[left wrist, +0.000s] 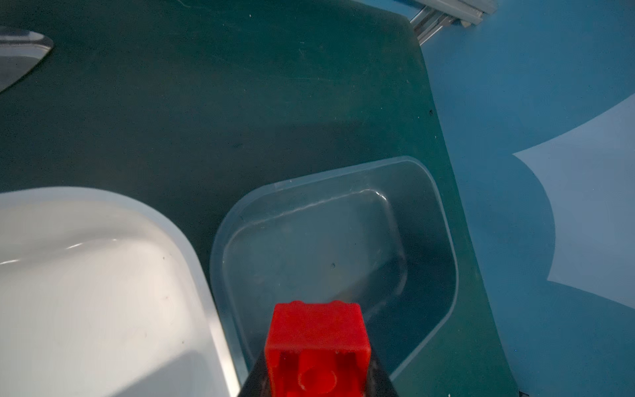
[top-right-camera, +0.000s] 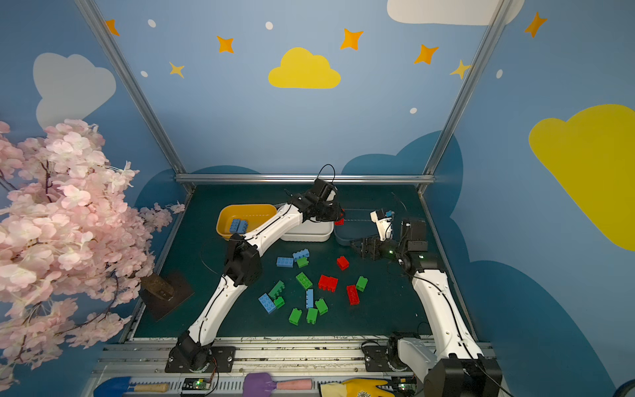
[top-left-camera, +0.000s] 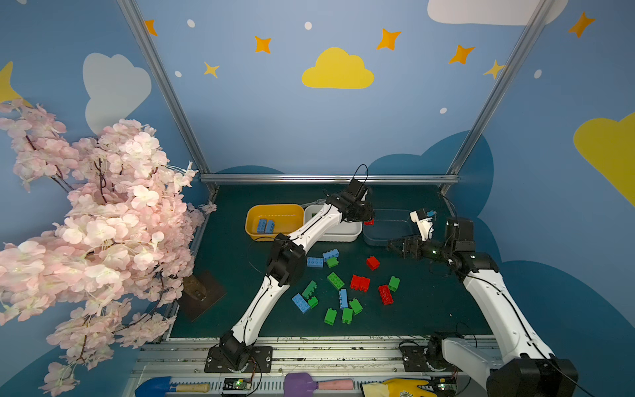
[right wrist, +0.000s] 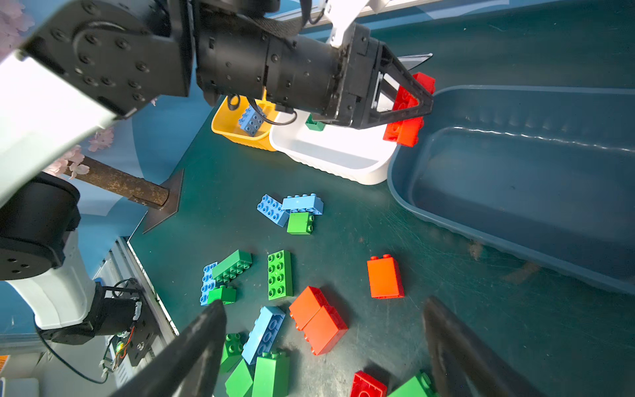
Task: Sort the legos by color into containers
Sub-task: 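Carry the red brick past the white bin to above the teal bin, then open the left gripper to drop the red brick into the teal bin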
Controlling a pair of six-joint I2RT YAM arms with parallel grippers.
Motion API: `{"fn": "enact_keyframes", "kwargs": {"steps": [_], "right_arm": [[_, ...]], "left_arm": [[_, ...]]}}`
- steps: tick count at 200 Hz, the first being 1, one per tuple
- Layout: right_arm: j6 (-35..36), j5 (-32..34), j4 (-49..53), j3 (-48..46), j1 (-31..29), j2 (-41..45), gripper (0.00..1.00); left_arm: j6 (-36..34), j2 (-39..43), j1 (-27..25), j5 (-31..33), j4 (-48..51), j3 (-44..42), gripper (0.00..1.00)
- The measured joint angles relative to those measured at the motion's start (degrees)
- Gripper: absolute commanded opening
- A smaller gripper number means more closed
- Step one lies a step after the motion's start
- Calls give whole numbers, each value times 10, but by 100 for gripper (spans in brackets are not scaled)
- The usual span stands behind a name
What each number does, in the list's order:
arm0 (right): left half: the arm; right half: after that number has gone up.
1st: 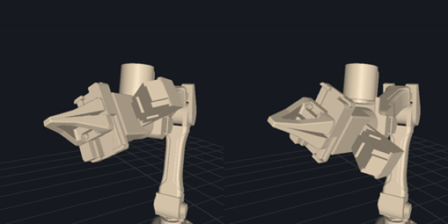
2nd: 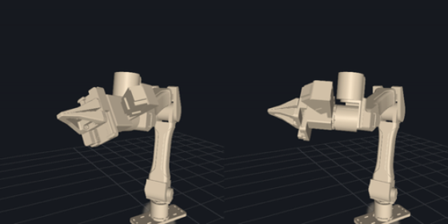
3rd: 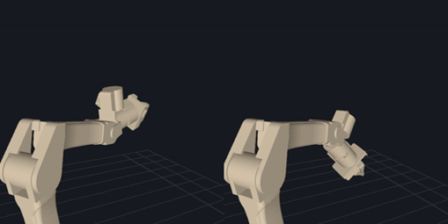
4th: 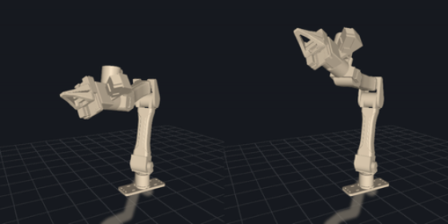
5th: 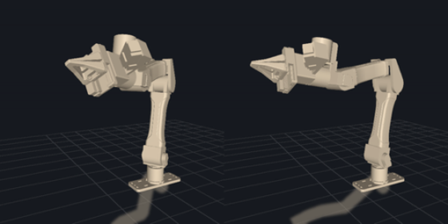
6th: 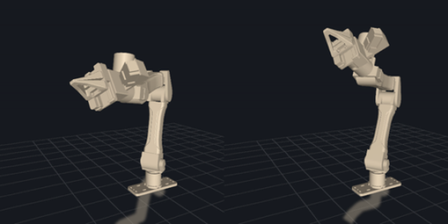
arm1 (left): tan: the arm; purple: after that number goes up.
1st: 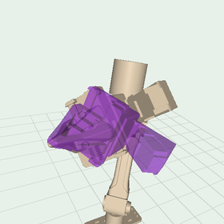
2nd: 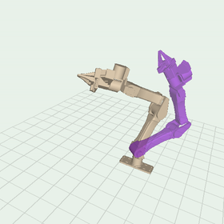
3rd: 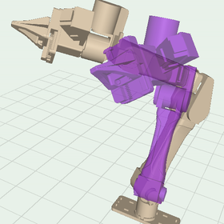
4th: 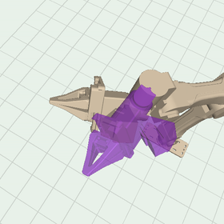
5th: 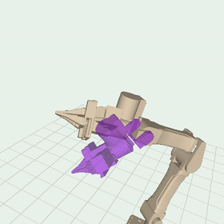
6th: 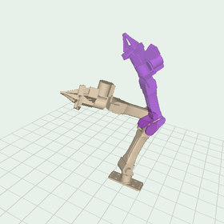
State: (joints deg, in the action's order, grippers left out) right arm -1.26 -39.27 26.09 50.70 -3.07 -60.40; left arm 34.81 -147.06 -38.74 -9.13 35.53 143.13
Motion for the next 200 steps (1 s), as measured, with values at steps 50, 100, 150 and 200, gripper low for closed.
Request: {"fn": "enact_keyframes", "kwargs": {"steps": [50,100,150,200], "right_arm": [[0,5,2,0,4,0,88],[0,4,3,0,6,0,88],[2,-1,9,0,6,1,88],[14,-29,16,-6,1,12,88]], "left_arm": [[5,-27,0,1,-18,15,44],[-2,-21,-2,11,-9,16,65],[-35,79,-3,28,72,-27,74],[-74,325,-6,66,131,-295,75]]}}
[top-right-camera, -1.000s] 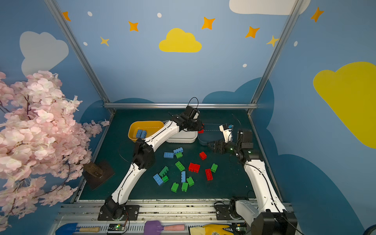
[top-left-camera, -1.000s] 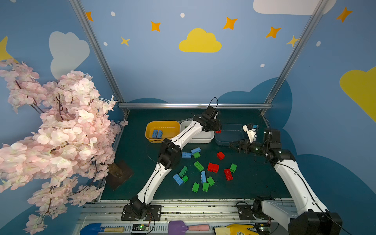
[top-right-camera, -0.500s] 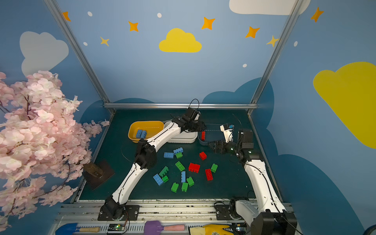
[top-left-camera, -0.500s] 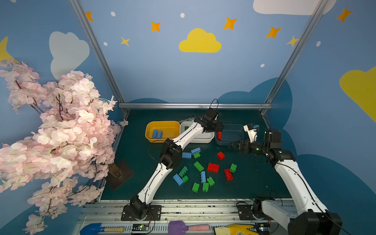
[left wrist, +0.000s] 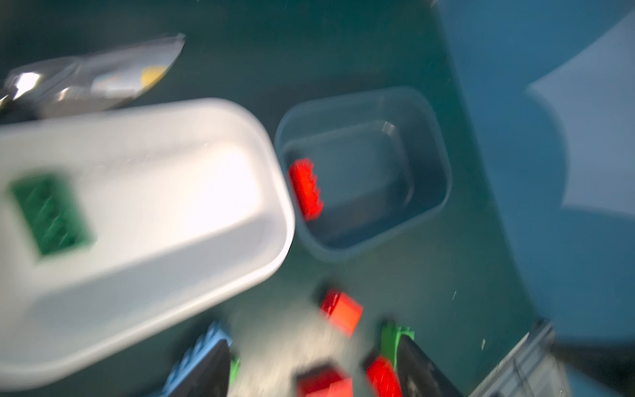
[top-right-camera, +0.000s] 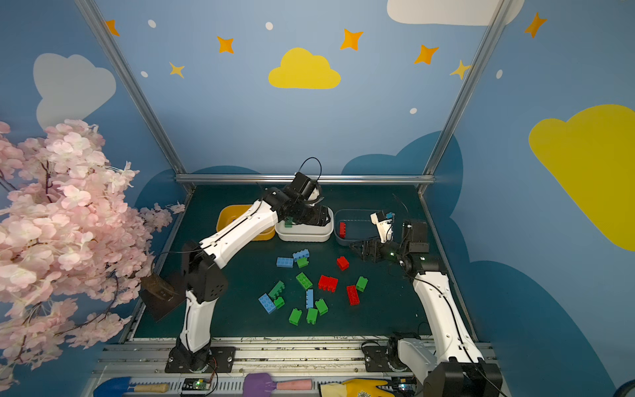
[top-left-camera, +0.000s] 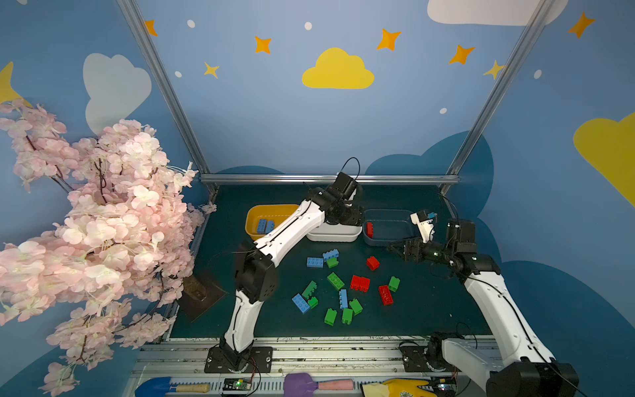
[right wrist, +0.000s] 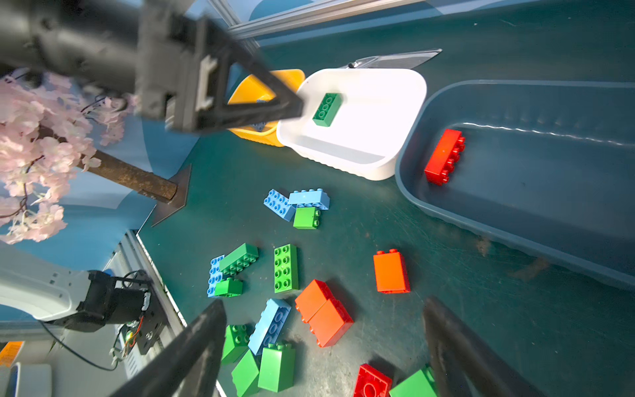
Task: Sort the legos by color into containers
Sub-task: 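Open the left gripper to drop the red brick into the teal bin, then move the left gripper down onto a light-blue brick and grasp it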
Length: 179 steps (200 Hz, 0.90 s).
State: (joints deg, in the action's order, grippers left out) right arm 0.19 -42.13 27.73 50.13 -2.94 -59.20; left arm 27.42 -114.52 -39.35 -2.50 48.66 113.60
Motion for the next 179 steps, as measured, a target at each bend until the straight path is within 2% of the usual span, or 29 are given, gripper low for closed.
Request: {"fn": "enact_keyframes", "kwargs": {"steps": [39,70,116,148,179], "right_arm": [[10,-16,4,-4,-23,1,88],[18,-21,10,-5,-47,0,88],[25,-23,18,-14,-75,0,88],[26,-23,22,-20,-86,-1,88],[26,-23,24,-26,-90,-1,88]], "left_arm": [[38,138,-4,24,28,-221,76],[104,219,-11,45,57,-351,75],[241,348,-37,67,81,-506,63],[303,369,-42,56,64,-588,61],[339,360,-44,42,29,-626,59]]}}
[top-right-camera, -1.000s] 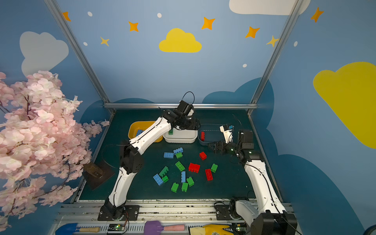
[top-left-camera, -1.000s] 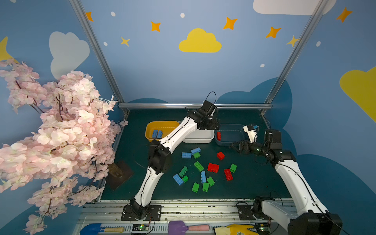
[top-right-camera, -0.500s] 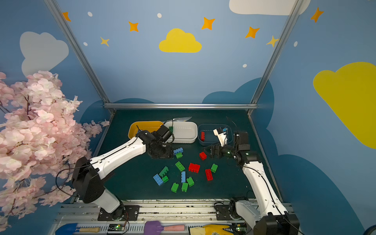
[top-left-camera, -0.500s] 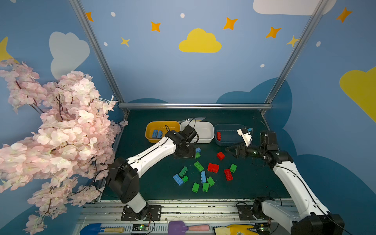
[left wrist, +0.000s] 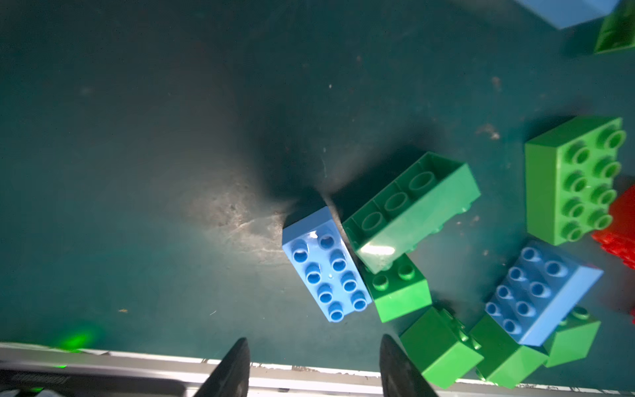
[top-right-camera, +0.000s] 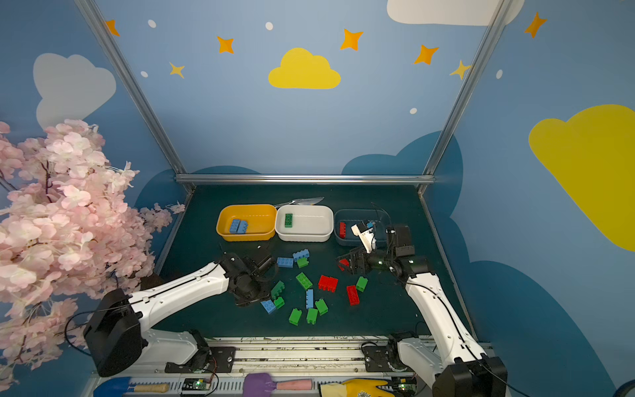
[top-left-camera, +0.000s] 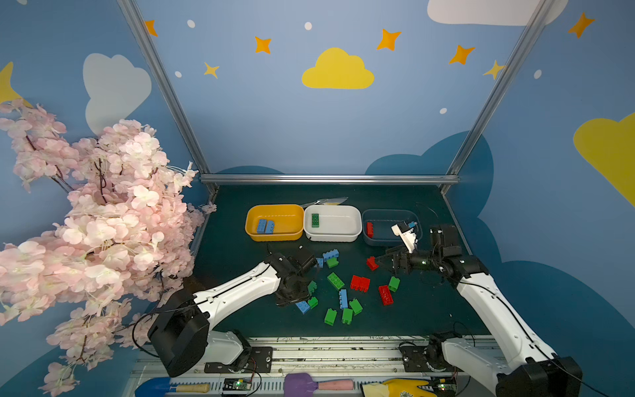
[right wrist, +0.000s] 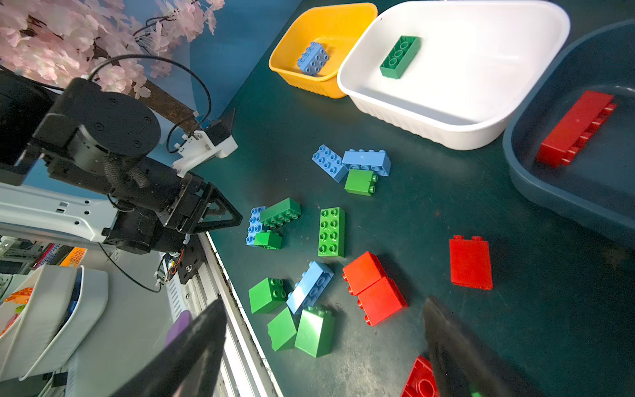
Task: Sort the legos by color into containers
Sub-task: 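Move the left gripper down onto a light-blue brick and grasp it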
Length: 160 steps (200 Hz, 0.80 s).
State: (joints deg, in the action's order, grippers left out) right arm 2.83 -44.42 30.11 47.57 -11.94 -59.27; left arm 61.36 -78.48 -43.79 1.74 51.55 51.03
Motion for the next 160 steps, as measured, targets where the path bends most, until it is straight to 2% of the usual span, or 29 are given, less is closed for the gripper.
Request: {"fn": "enact_keyframes", "kwargs": {"steps": [71,146,160], "right_arm": [[0,4,6,-7,-2,1,88],[0,5,7,-7,-2,2,88],[1,5,7,-7,-2,2,88]], "left_arm": [[46,-73,-1,-5,-45,-10,55],[68,-102,-3,-7,-80,-21,54],[71,-113,-5,-7,-87,-21,50]]}}
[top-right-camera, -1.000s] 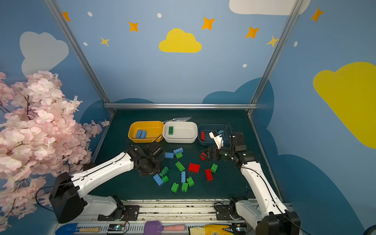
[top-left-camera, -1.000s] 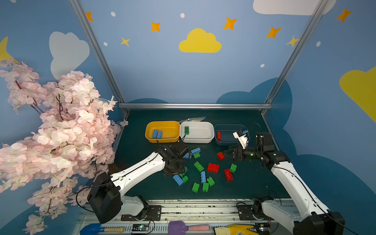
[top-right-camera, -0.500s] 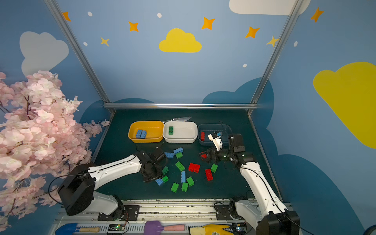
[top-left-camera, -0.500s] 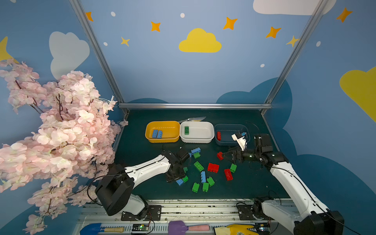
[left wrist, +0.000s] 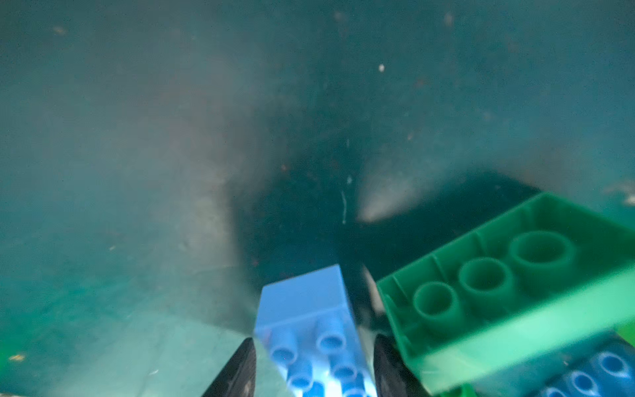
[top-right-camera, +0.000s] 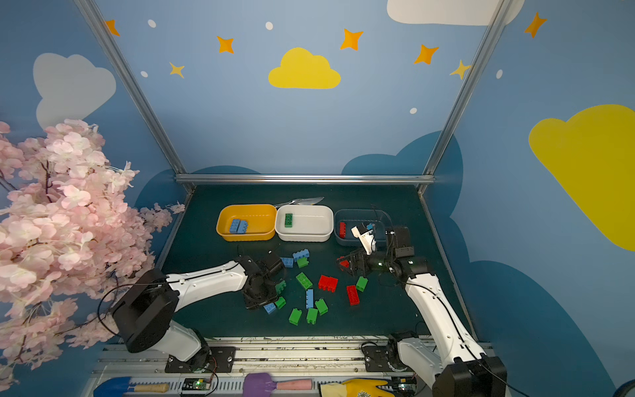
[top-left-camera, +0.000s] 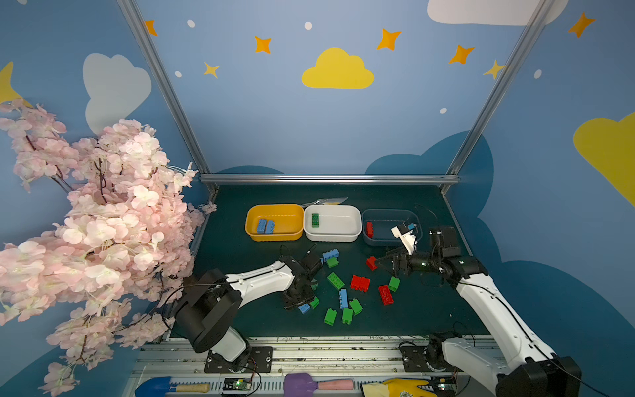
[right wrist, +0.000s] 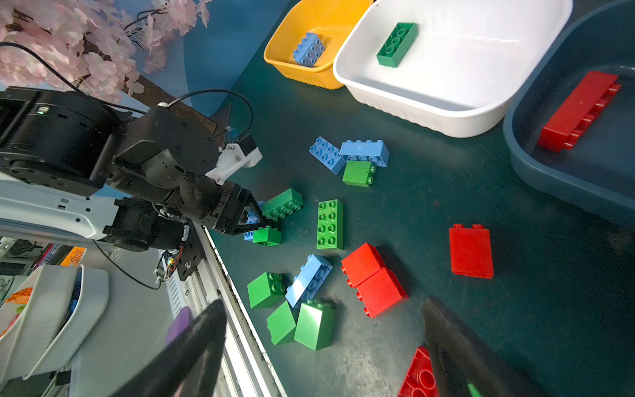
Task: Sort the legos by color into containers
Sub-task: 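Move the left gripper down onto a light-blue brick and grasp it, then carry the light-blue brick into the yellow bin and open the left gripper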
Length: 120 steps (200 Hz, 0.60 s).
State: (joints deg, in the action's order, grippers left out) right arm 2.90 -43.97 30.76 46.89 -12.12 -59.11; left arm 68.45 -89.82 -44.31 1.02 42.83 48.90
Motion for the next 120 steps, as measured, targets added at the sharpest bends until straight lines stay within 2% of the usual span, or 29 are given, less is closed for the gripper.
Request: {"fn": "enact_keyframes", "kwargs": {"steps": [25,42,85,120], "right_arm": [[2,0,0,0,0,0,88],[2,0,1,0,0,0,88],[1,1,1,0,0,0,88],[-12,-4,-11,0,0,0,88]], "left_arm": [[4,-4,-2,0,-4,-4,34],[2,-2,-3,3,-1,-4,27],[-32,17,-2,35,73,47,27],[-128,35,37,76,136,152,26]]}}
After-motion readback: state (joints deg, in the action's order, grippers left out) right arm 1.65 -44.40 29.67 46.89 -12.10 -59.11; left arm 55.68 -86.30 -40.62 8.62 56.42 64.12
